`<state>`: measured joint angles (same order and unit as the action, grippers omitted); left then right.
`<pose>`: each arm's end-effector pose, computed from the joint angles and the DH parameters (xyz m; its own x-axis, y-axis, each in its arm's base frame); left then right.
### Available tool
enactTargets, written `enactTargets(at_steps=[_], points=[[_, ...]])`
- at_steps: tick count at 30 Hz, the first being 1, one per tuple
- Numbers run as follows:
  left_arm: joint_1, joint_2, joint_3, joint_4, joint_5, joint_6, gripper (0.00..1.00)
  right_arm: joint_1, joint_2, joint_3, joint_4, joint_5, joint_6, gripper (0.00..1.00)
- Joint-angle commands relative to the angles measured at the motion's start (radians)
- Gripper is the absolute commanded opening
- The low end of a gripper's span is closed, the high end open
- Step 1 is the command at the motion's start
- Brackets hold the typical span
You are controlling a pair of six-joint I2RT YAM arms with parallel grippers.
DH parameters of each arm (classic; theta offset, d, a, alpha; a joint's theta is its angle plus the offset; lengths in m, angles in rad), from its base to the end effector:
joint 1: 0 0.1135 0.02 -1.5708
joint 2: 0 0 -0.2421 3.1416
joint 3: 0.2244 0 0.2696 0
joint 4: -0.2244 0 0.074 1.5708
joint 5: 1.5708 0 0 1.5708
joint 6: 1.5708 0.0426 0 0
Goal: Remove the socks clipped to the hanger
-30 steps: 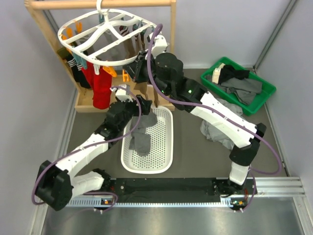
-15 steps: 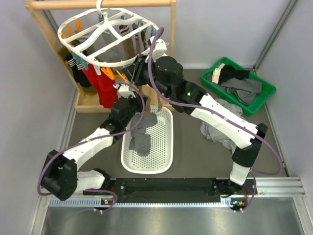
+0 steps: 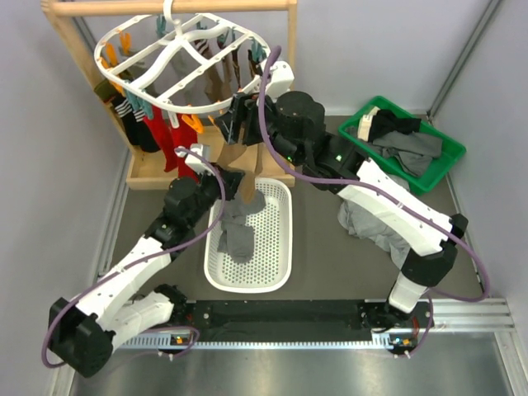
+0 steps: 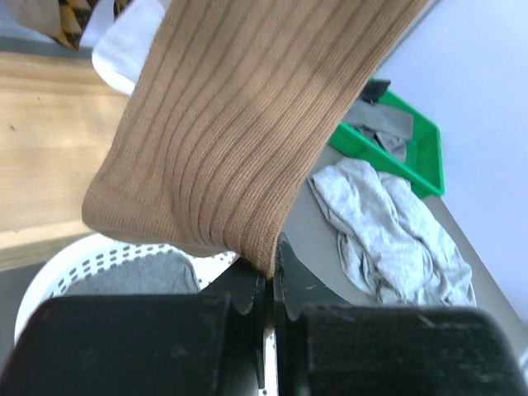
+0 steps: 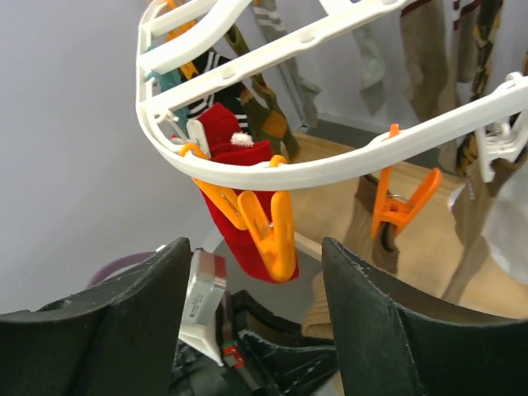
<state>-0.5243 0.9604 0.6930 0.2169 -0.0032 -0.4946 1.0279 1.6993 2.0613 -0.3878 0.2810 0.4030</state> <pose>0.2312 -0.1336 0.2944 -0.2748 -0.3894 -0.8791 0.4174 0.7753 -0.4739 0.2118 0.3282 0.4998 -0.2787 0.2674 -0.9224 -0.6198 0.6836 0.3855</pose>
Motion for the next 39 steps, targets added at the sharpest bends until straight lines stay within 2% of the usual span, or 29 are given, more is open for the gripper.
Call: enactTargets(at_steps=[1, 7, 21, 39], points=[[0.003, -0.052, -0.027, -0.051, 0.048, 0.001, 0.00, 0.011, -0.040, 0.074, -0.080, 0.092, -0.104, 0.64], [0.003, -0.115, -0.052, -0.079, 0.077, -0.012, 0.00, 0.011, -0.035, 0.079, -0.099, 0.141, -0.184, 0.64], [0.001, -0.164, -0.061, -0.110, 0.089, -0.018, 0.00, 0.011, 0.049, 0.189, -0.075, 0.271, -0.090, 0.63], [0.001, -0.186, -0.069, -0.105, 0.121, -0.033, 0.00, 0.011, 0.126, 0.214, -0.057, 0.219, -0.089, 0.57]])
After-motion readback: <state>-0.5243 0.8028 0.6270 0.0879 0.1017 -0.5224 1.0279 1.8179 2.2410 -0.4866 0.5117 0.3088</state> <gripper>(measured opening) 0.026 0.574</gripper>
